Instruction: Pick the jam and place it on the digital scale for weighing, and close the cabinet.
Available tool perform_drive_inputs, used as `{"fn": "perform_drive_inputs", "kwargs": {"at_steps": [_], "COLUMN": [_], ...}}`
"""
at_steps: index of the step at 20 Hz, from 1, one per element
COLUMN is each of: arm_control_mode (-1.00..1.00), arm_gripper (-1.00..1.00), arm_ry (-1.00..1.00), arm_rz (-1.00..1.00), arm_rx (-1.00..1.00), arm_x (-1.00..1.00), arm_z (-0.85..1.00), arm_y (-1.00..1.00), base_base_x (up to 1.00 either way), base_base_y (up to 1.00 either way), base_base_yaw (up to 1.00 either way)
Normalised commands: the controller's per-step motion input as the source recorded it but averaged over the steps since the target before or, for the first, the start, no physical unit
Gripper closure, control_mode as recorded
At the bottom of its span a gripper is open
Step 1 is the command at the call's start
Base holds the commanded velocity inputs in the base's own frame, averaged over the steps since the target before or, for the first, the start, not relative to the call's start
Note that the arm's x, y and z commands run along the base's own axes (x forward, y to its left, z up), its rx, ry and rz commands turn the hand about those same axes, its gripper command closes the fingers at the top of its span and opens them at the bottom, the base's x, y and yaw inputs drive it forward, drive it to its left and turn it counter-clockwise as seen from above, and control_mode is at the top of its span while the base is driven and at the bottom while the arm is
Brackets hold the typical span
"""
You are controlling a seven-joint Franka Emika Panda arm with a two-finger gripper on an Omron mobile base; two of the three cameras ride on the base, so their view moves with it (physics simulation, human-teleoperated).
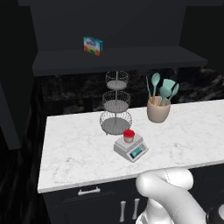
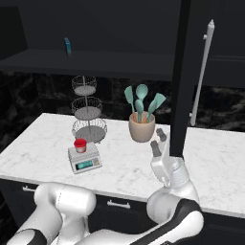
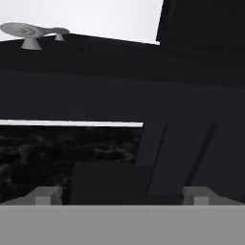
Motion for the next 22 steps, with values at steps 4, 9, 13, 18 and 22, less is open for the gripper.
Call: {"fn": "perform_drive_inputs", "kwargs": {"at_steps": [4,9,13,18,22], "arm_control_mode": [-1.0,-1.0,-1.0,-1.0,-1.0], "arm_gripper": [-1.0,-1.0,-1.0,-1.0,-1.0], "arm_ry": [0.41,0.45,0.2,0.44,0.31], "arm_rz": [0.18,0.18,0.13,0.12,0.14], "arm_rx": [0.0,0.0,0.0,0.0,0.05], "arm_x": [0.13,0.34,0.14,0.65,0.73], "arm_z": [-0.29,-0.26,-0.34,-0.52,-0.16], "arm_y": [-0.2,-0.21,-0.3,-0.43,-0.69], "base_base_x": [0.0,0.0,0.0,0.0,0.0], "base_base_y": [0.0,0.0,0.0,0.0,0.0], "base_base_yaw": [0.0,0.0,0.0,0.0,0.0]}}
